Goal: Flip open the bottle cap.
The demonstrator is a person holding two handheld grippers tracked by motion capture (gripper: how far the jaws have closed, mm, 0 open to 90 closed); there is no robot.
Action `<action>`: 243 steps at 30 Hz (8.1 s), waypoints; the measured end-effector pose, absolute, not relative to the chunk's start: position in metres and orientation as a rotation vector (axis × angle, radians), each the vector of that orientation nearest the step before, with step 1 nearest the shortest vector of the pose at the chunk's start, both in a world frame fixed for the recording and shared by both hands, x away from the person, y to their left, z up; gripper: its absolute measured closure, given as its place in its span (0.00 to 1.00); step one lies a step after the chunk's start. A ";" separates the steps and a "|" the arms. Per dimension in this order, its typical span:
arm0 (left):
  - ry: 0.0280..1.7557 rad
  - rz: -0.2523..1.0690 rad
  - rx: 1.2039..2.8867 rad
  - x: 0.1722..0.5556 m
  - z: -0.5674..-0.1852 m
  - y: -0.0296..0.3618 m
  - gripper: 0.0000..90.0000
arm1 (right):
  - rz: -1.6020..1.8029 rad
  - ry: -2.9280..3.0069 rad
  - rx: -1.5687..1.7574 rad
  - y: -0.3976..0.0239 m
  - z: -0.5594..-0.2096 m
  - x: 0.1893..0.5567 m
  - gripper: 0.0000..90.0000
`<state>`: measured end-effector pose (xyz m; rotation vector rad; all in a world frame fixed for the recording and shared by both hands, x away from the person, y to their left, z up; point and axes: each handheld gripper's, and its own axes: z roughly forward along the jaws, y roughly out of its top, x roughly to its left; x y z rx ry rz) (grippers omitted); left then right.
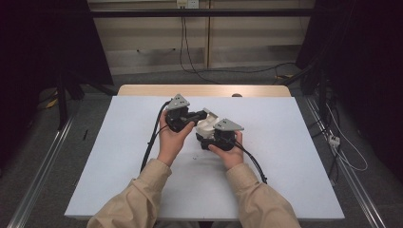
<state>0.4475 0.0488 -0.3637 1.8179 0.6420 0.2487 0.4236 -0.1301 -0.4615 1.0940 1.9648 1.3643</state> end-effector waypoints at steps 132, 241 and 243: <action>0.650 0.208 1.917 0.493 -0.361 -0.004 0.99 | 1.366 1.971 1.101 -0.132 -0.462 0.425 0.21; 0.660 0.142 1.867 0.402 -0.404 0.140 0.12 | 1.399 2.044 1.101 -0.205 -0.440 0.345 0.06; 0.677 0.143 1.864 0.400 -0.408 0.150 0.12 | 1.396 2.043 1.105 -0.211 -0.441 0.343 0.06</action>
